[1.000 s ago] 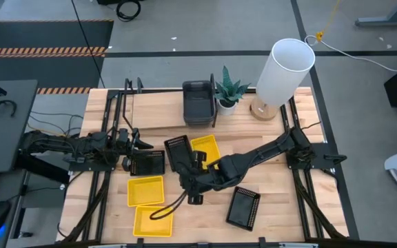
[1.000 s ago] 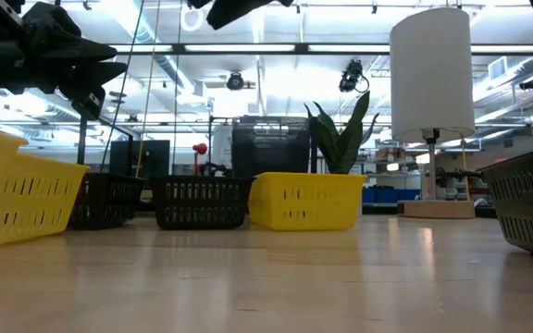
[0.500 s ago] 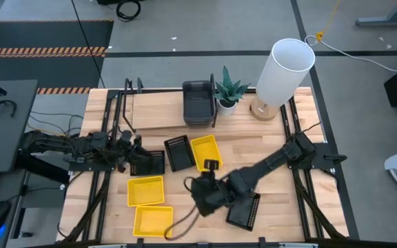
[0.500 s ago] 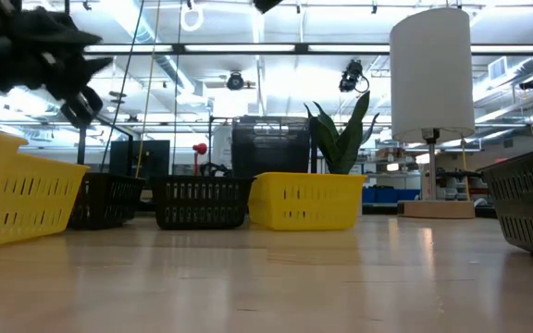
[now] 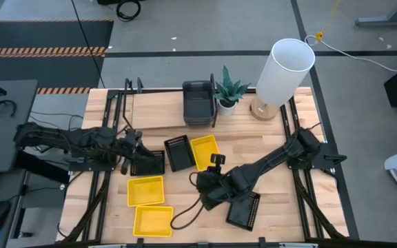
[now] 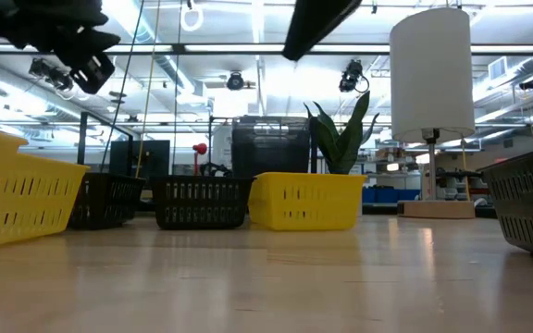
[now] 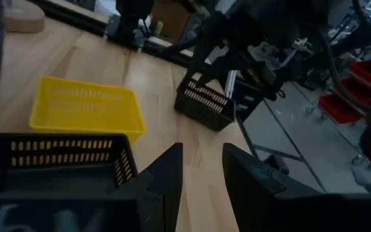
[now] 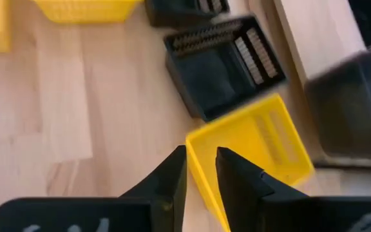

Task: Stack baskets on shelf by color
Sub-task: Stack the bottom left yellow bin on the middle left yellow bin

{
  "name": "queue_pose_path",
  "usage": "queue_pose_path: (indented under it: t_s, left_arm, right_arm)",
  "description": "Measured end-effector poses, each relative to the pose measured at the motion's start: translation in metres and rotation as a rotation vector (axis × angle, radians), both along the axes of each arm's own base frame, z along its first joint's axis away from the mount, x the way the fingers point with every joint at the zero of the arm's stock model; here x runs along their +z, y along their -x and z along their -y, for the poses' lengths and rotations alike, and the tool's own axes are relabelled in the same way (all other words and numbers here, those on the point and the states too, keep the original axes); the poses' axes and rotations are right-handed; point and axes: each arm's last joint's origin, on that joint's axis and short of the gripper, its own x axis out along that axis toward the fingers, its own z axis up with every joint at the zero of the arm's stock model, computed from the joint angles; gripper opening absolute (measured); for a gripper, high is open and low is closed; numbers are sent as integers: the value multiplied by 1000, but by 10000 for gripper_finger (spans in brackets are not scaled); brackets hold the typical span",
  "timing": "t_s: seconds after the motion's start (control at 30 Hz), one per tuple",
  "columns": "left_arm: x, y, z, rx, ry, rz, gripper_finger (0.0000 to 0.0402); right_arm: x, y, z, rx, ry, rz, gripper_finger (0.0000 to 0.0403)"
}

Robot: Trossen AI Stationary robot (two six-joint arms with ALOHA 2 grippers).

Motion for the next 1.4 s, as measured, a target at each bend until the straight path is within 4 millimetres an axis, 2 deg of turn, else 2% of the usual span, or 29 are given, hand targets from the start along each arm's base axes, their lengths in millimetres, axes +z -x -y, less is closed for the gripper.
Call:
queue_pose_path:
  t_s: [0.27, 0.43, 0.6, 0.87, 1.1, 1.3, 1.4]
  left_arm:
    - [-3, -14, 17, -55, 91, -191, 117]
    - [-9, -20, 40, -117, 145, -318, 117]
    - [-12, -21, 67, -146, 160, -437, 116]
    - [-3, -27, 112, -161, 144, -514, 116]
    - [4, -36, 170, -186, 120, -567, 116]
    - [14, -55, 223, -202, 79, -593, 116]
    - [15, -65, 241, -192, 28, -641, 116]
  right_arm:
    - [-5, 14, 29, 143, -75, 156, 68]
    - [-16, 33, 48, 148, -100, 257, 69]
    - [-21, 51, 57, 132, -154, 336, 68]
    - [-23, 67, 52, 76, -252, 391, 68]
    - [-23, 73, 37, 125, -267, 392, 69]
    - [-17, 72, 37, 131, -276, 425, 69]
    - [-16, 72, 36, 146, -268, 429, 69]
